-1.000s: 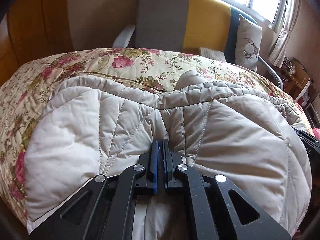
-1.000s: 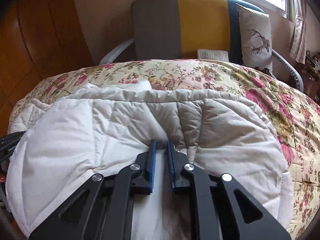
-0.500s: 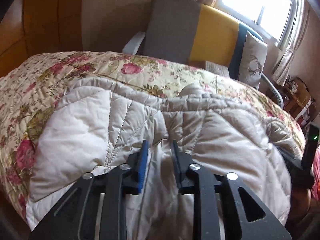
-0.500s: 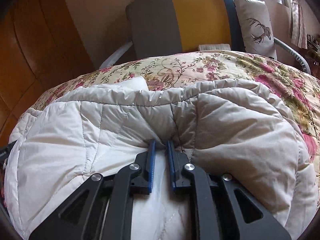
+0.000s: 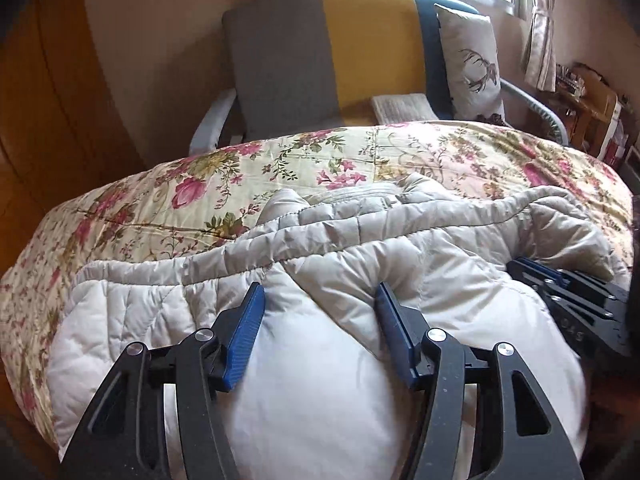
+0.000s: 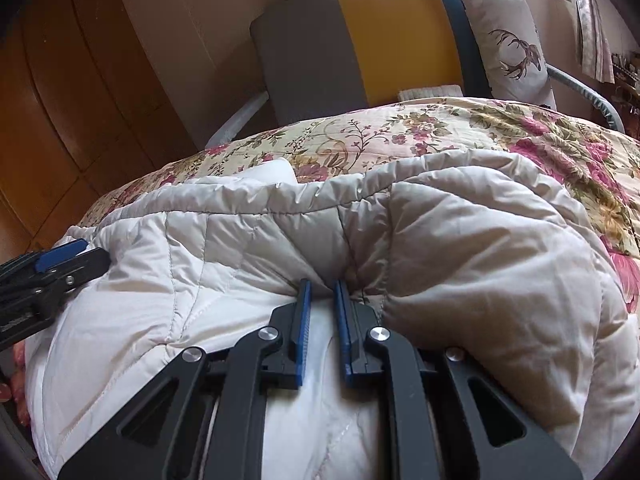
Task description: Fold large clothes
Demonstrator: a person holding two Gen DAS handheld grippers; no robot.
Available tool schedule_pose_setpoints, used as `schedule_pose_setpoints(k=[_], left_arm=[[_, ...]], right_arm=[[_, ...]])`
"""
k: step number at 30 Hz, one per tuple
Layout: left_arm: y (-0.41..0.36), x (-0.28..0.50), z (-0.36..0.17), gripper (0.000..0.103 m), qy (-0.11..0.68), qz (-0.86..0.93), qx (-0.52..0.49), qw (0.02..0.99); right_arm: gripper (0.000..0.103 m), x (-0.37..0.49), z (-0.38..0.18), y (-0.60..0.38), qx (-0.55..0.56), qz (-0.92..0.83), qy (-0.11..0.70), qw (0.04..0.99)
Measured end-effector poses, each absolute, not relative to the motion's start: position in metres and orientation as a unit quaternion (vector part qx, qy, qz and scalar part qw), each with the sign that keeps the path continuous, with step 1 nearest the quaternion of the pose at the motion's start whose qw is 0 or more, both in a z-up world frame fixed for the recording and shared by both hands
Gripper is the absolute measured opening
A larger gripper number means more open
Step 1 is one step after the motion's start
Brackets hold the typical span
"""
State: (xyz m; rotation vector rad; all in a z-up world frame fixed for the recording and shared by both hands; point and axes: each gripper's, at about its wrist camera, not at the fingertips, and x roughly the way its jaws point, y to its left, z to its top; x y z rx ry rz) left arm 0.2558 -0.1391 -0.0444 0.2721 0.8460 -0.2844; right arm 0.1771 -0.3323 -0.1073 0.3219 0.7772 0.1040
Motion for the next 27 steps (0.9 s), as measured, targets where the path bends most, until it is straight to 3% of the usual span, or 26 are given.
schedule_pose_setpoints(k=[4,12,14,16,18,23,27], left_arm=[[-0.14,0.276,-0.074,0.063,0.409,-0.149,0.148,0.888],[-0.131,0.274,-0.089,0.064,0.4,-0.171,0.107,0.894],[-0.13,0.273,-0.09,0.064,0.397,-0.172,0.104,0.896],[-0.129,0.273,-0.091,0.064,0.395,-0.172,0.103,0.897],[-0.129,0.273,-0.091,0.064,0.393,-0.172,0.101,0.898],[-0.128,0.273,-0.091,0.065,0.393,-0.172,0.096,0.898],[-0.126,0.273,-0.089,0.066,0.394,-0.177,0.086,0.898]], right_arm=[[0.012,0.178,-0.108,-0.333,0.16,0.048,0.378,0.911],[0.013,0.177,-0.108,-0.334,0.163,0.045,0.376,0.911],[0.019,0.177,-0.104,-0.33,0.153,0.043,0.381,0.911],[0.049,0.175,-0.092,-0.326,0.136,0.04,0.384,0.912],[0.069,0.168,-0.07,-0.32,0.099,0.024,0.351,0.931],[0.071,0.188,-0.058,-0.328,0.028,-0.054,0.346,0.936],[0.08,0.209,-0.098,-0.361,0.083,-0.096,0.385,0.914]])
